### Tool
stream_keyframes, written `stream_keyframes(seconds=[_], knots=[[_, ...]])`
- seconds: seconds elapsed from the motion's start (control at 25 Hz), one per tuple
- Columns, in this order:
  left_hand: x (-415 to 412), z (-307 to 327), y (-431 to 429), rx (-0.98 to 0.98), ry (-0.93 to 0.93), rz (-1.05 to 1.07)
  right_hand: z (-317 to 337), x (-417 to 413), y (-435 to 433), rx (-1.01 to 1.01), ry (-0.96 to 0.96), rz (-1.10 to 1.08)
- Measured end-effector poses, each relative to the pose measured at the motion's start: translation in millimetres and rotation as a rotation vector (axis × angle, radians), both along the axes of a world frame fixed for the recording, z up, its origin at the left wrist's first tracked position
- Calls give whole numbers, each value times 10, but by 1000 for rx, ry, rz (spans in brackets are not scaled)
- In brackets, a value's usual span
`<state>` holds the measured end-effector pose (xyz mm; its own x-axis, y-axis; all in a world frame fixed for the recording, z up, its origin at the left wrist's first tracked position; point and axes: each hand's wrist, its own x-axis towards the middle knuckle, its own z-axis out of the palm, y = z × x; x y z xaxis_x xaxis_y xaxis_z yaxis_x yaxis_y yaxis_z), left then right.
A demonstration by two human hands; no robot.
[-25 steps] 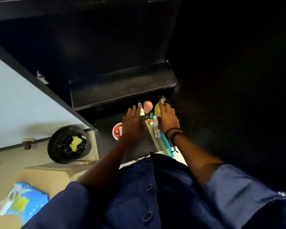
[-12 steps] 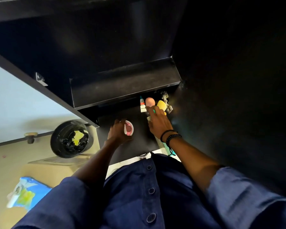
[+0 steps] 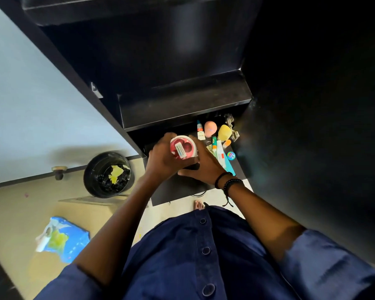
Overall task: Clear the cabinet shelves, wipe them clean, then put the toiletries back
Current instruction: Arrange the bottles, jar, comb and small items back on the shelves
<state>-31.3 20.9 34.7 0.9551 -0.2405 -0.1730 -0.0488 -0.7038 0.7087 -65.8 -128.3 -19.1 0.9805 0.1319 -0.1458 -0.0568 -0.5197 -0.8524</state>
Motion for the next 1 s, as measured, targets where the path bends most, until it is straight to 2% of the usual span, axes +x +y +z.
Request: stream_keyframes(seconds=[0.12, 0.24, 0.4, 0.56, 0.8, 1.0], knots=[[-79, 141, 61, -32, -13, -21, 152, -17, 117, 58, -144, -33], [-88, 257, 214, -84, -130, -18, 237, 3, 180, 57, -240, -49], [-26, 436, 370, -93, -251, 8, 341, 60, 241, -65, -342, -107], [60, 618, 425, -165, -316, 91, 587, 196, 305, -73, -429, -154], [155, 755, 578, -178, -309, 224, 937, 670, 341, -59, -432, -282], [123, 777, 679, -132, -239, 292, 1107, 1093, 524, -107, -352, -221]])
